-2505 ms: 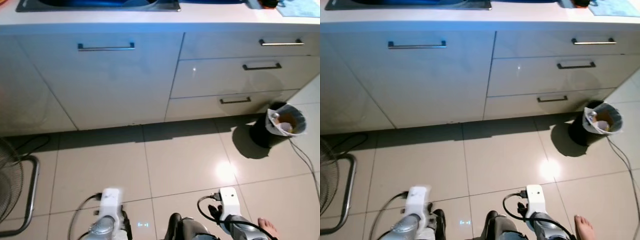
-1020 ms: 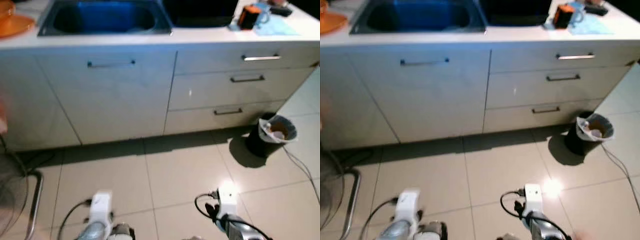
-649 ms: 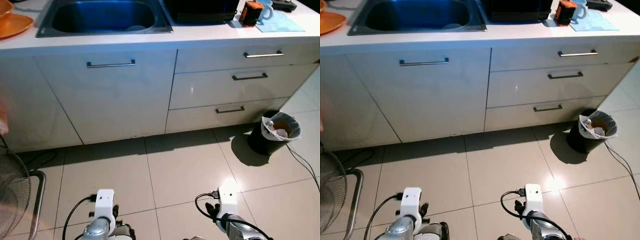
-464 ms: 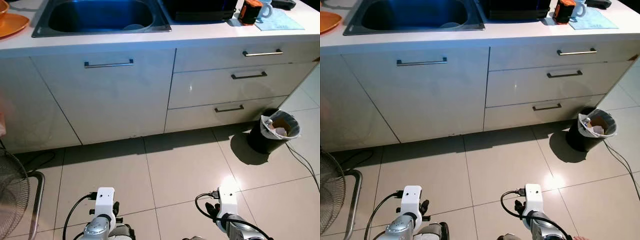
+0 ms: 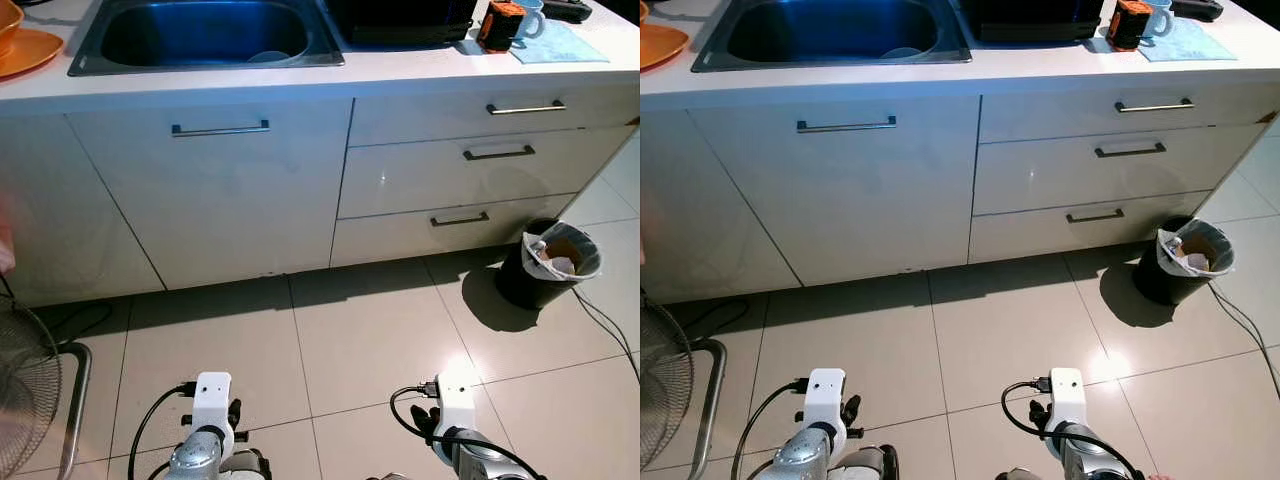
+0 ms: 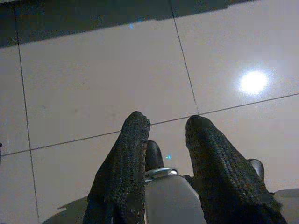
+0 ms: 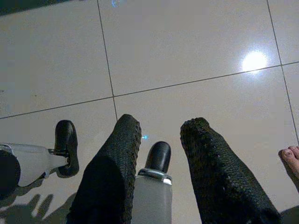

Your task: Kitchen organization

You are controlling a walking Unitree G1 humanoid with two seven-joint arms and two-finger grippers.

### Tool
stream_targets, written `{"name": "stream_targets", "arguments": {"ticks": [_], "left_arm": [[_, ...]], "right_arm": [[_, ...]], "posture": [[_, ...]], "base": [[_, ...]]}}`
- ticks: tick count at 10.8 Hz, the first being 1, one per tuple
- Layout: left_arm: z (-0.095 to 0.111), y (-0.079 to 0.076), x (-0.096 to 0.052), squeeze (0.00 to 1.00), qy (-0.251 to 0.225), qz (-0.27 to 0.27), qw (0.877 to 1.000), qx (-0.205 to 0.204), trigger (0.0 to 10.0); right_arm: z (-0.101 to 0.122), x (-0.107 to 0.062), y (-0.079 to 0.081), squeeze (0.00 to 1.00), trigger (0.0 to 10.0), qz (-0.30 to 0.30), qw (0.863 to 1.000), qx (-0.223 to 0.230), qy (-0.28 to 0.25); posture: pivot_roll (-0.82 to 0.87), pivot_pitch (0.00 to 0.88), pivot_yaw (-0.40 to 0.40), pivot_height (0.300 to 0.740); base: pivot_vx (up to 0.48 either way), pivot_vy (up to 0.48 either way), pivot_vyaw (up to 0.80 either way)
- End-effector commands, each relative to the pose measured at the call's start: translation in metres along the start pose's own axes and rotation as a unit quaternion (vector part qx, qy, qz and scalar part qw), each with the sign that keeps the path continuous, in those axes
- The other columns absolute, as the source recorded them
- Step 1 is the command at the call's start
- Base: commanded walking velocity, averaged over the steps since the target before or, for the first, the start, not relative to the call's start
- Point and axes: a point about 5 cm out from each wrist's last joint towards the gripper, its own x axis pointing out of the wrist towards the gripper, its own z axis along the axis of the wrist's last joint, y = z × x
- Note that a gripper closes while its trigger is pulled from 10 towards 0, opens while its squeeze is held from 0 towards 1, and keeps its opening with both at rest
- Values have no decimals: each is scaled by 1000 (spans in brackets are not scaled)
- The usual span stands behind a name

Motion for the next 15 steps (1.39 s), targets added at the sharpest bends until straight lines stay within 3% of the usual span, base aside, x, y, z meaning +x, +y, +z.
{"name": "stream_targets", "arguments": {"ticks": [1,15], "left_arm": [[-2,-1,0,0,6,-1,1000,7,10000],[-1,-3,0,0,2,-2,1000,9,10000]], "right_arm": [[-6,-1,-2,0,10000,-4,1000,6,6],[-6,-1,-2,0,10000,-4,1000,7,6]], "posture": [[56,127,-40,723],[56,131,-41,723]], "base": [[0,0,0],[0,0,0]]}}
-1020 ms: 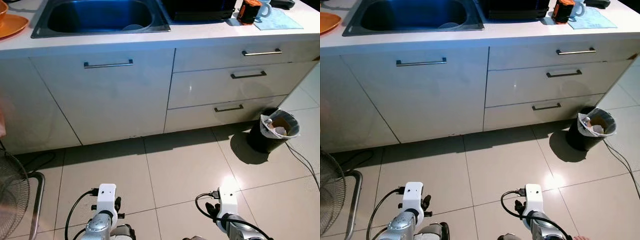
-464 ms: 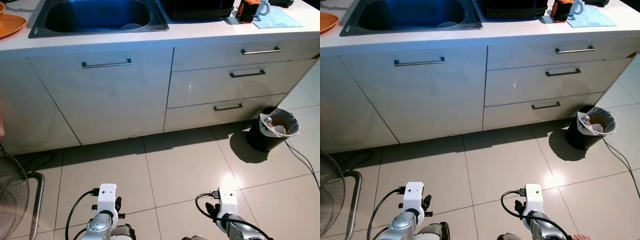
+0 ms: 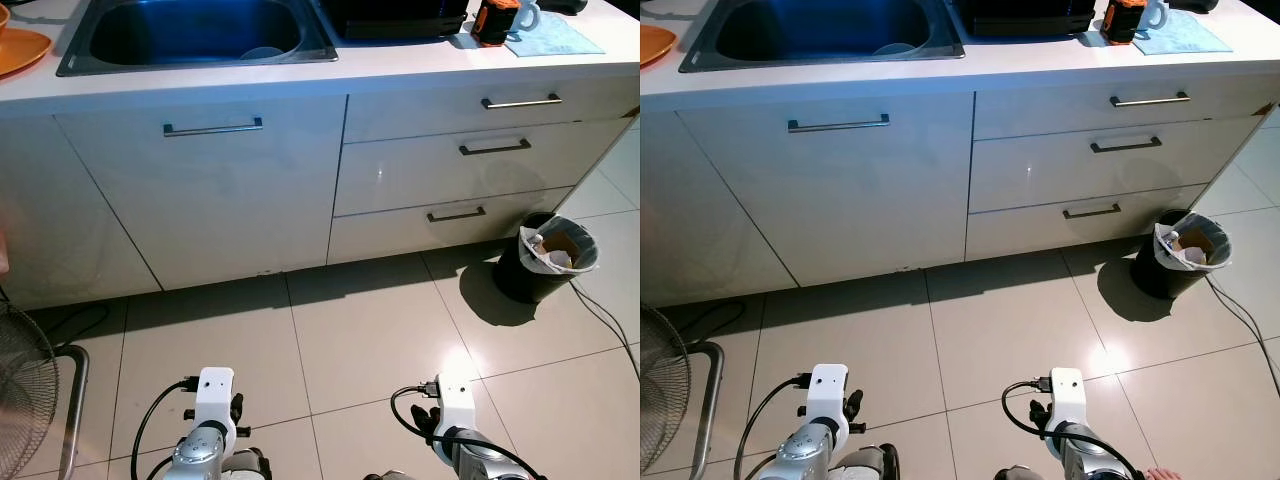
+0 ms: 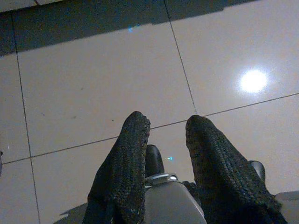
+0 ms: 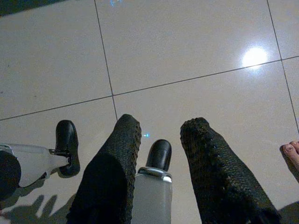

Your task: Kitchen organization

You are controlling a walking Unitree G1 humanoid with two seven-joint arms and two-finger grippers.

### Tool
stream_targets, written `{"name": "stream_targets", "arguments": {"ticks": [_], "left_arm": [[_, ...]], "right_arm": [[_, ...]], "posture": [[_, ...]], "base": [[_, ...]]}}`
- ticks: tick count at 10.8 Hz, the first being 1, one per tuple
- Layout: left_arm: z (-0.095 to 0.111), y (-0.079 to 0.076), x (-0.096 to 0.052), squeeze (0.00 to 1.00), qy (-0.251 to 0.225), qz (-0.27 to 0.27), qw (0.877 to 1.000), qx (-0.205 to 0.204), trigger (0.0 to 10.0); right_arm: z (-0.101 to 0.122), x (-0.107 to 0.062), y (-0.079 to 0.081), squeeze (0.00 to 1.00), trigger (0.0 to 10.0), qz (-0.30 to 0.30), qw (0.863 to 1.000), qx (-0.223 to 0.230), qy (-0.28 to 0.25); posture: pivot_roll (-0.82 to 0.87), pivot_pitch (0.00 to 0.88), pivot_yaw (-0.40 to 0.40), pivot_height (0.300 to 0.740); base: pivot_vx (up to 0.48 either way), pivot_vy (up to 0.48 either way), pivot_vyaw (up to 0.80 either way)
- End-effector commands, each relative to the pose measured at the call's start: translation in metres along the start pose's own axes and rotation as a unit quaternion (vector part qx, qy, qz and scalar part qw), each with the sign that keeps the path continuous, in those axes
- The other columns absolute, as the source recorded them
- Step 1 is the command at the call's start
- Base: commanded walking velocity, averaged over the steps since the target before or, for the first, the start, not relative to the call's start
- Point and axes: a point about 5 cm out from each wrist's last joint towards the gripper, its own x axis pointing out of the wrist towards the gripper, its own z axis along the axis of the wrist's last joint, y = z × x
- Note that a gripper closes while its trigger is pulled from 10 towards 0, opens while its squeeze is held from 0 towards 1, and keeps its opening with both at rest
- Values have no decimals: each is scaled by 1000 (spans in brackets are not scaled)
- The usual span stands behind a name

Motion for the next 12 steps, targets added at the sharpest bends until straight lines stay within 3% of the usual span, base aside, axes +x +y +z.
{"name": "stream_targets", "arguments": {"ticks": [1,12], "left_arm": [[-6,-1,-1,0,10,-1,1000,4,10000],[-7,1,-2,0,17,2,1000,2,10000]], "right_arm": [[-6,-1,-2,0,10000,-3,1000,4,7],[-10,-3,-5,0,10000,-6,1000,7,11]], "posture": [[56,132,-41,723],[55,200,-57,723]], "base": [[0,0,0],[0,0,0]]}}
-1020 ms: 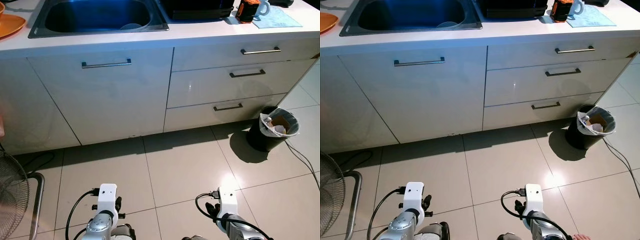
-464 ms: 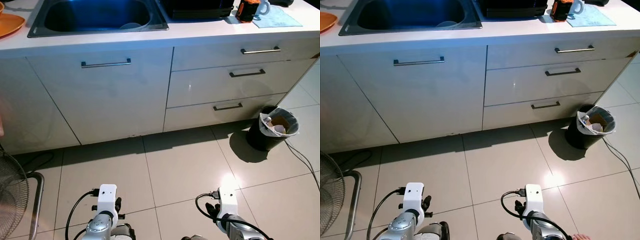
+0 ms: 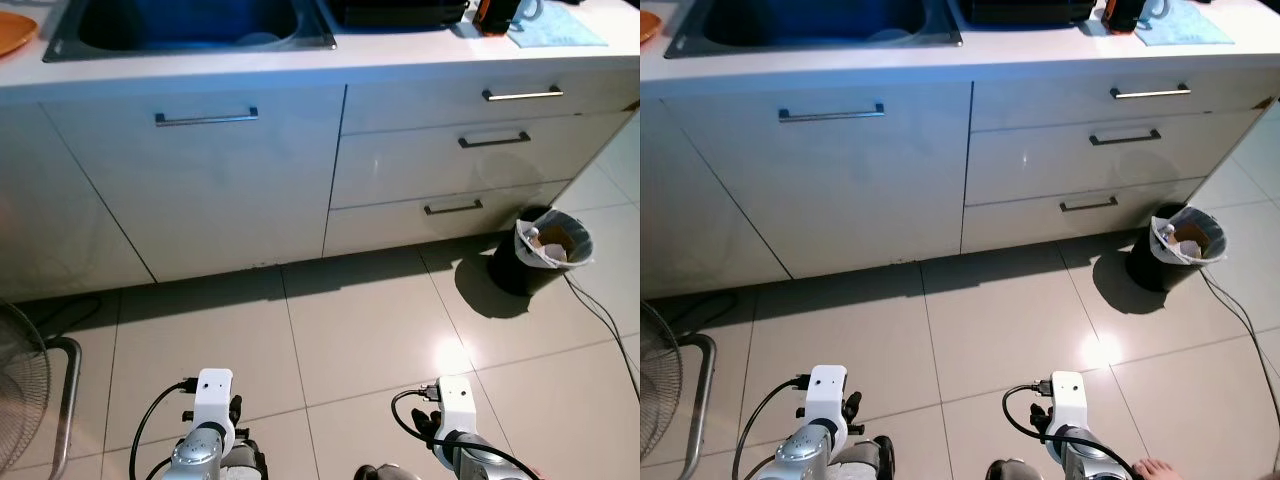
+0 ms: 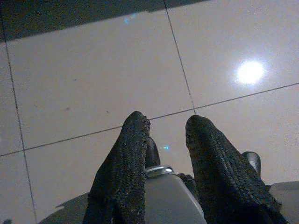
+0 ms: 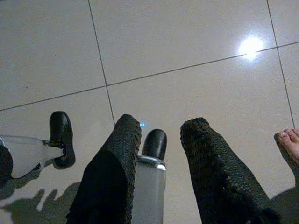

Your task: Kitchen organization

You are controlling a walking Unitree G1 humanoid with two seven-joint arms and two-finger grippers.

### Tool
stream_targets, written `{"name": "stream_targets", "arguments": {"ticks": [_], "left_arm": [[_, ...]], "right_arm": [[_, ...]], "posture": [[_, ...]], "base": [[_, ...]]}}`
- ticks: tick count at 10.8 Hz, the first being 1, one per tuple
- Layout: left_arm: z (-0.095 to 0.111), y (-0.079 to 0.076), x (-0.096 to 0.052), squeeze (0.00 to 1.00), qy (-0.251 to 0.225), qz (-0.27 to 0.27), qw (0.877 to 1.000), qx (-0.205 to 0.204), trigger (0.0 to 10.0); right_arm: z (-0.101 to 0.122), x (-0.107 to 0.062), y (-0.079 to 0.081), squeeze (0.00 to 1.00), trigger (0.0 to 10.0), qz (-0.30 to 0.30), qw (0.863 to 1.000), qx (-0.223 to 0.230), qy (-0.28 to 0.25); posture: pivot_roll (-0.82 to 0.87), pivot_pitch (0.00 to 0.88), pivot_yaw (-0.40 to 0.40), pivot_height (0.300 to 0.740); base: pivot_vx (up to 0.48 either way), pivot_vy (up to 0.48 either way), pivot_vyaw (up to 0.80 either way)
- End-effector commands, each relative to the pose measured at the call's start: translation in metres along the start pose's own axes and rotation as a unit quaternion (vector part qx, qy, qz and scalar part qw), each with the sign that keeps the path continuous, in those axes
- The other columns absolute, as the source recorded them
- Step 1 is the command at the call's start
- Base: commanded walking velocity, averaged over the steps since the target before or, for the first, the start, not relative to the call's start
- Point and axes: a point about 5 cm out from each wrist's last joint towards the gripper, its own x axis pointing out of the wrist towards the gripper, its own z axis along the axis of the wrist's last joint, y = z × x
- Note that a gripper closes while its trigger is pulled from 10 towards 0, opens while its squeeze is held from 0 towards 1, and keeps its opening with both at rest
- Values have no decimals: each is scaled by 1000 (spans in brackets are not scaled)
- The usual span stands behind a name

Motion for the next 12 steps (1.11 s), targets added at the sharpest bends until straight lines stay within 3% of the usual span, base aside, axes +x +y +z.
{"name": "stream_targets", "arguments": {"ticks": [1,12], "left_arm": [[-9,-1,-2,0,16,1,1000,-2,10000],[-10,-2,-3,0,21,-8,1000,8,10000]], "right_arm": [[-5,-2,-5,0,10000,-6,1000,4,7],[-6,-2,-3,0,10000,-2,1000,0,8]], "posture": [[52,210,-60,723],[53,184,-47,723]], "base": [[0,0,0],[0,0,0]]}}
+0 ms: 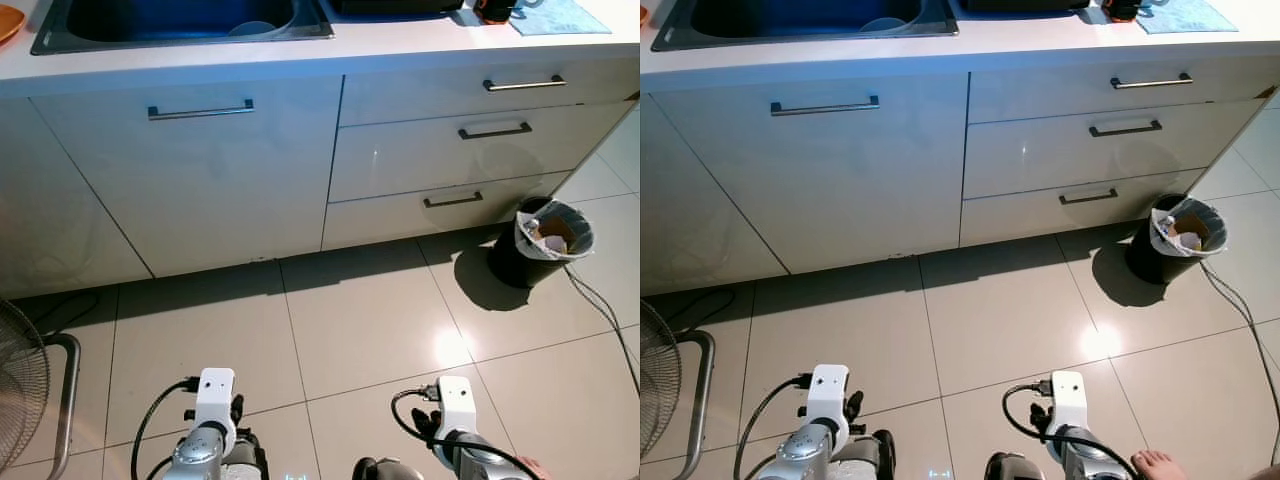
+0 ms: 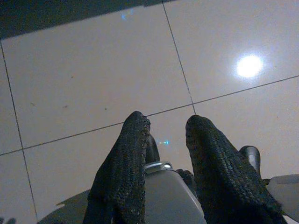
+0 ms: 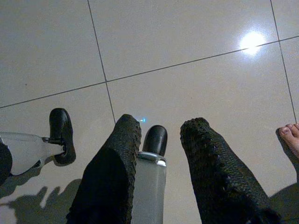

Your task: Kitchen organization

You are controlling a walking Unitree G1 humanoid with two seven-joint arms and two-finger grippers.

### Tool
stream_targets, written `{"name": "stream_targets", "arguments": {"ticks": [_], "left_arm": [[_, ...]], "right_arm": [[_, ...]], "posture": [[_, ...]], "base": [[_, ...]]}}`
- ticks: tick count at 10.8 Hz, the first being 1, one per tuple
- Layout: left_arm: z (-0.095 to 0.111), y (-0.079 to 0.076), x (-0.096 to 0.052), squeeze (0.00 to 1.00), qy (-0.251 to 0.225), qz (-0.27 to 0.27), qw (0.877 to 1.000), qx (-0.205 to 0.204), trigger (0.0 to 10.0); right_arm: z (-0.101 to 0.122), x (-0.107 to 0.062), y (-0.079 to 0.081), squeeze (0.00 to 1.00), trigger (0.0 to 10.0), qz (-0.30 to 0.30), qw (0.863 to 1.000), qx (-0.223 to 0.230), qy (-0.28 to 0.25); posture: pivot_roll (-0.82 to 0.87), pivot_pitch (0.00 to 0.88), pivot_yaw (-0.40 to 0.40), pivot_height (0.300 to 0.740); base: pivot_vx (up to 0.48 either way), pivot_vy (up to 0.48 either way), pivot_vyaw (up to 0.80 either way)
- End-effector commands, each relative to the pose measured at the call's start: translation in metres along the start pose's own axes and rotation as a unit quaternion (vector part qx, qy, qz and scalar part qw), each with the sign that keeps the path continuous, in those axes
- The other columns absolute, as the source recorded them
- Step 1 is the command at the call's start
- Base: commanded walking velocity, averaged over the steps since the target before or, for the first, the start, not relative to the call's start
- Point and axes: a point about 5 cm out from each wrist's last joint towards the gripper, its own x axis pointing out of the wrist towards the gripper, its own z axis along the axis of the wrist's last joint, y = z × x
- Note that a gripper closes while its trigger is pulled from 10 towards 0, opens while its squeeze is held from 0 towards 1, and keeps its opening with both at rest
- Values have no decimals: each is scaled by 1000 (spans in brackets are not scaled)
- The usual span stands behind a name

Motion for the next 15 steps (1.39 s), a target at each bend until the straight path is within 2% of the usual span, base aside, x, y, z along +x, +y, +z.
{"name": "stream_targets", "arguments": {"ticks": [1,8,12,13,15], "left_arm": [[-10,0,-2,0,20,-3,1000,4,10000],[-8,0,-2,0,17,0,1000,2,10000],[5,2,0,0,-19,10,1000,0,10000],[24,-1,4,0,-56,7,998,-6,10000],[48,-1,8,0,-99,8,995,-11,10000]], "right_arm": [[-7,-2,-3,0,10000,-2,1000,-1,9],[-5,-2,-3,0,10000,-3,1000,0,7],[1,-2,-3,0,10000,-13,999,14,-36],[4,-3,-3,0,10000,-11,998,21,-60],[10,-4,-3,0,10000,-10,996,16,-89]], "posture": [[54,181,-48,723],[45,173,-45,723],[46,176,-46,723],[45,181,-48,723],[46,184,-51,723]], "base": [[0,0,0],[0,0,0],[0,0,0],[0,0,0],[0,0,0]]}}
